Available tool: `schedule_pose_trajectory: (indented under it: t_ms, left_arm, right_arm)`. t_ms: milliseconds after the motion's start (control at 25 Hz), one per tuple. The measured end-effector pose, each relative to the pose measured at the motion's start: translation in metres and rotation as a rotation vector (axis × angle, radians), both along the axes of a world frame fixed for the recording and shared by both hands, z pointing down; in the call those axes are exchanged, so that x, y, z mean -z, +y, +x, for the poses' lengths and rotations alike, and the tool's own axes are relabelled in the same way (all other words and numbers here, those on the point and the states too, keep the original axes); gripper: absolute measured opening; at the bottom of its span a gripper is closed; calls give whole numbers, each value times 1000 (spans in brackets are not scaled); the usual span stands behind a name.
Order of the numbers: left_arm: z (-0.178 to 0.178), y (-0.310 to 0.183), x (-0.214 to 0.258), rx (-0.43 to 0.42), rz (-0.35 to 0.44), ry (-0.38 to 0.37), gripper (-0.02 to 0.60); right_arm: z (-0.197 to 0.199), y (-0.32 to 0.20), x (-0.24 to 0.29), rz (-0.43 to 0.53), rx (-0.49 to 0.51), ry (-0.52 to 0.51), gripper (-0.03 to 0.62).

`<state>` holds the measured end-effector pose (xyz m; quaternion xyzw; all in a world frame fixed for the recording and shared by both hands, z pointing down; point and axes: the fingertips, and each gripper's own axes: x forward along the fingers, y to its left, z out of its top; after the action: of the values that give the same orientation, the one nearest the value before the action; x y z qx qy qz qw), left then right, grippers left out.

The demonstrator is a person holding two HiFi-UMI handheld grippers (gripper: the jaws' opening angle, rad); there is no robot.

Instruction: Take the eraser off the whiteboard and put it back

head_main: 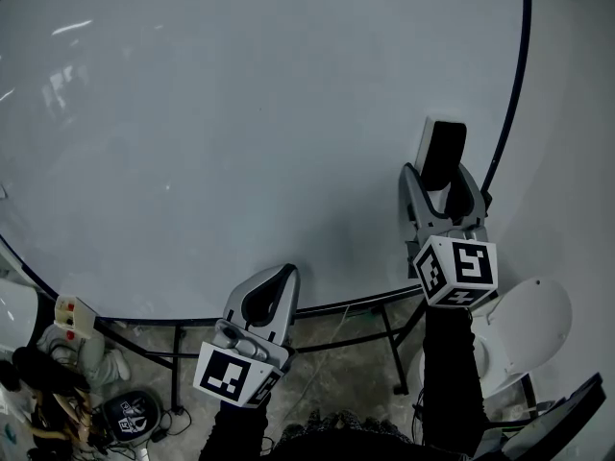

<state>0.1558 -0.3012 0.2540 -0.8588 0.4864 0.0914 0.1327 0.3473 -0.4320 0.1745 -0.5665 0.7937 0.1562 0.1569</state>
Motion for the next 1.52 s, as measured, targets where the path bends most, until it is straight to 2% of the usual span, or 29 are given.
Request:
schedule_pose_trajectory:
  t_ms: [80,560,1280,1520]
  left_arm:
    - [0,1,0,-3,1,3,6]
    - [-6,13,4,-11,4,8,6]
    - [-18,49,9,-43,14,11,6]
    - [-17,51,11,-45,28,0,6]
  right_arm:
    - [0,0,-1,-10,1,1,288]
    - [2,27,2,6,20,10,276]
    - [0,133,7,56,-4,58,276]
    - [4,151,3,65,-30,62,276]
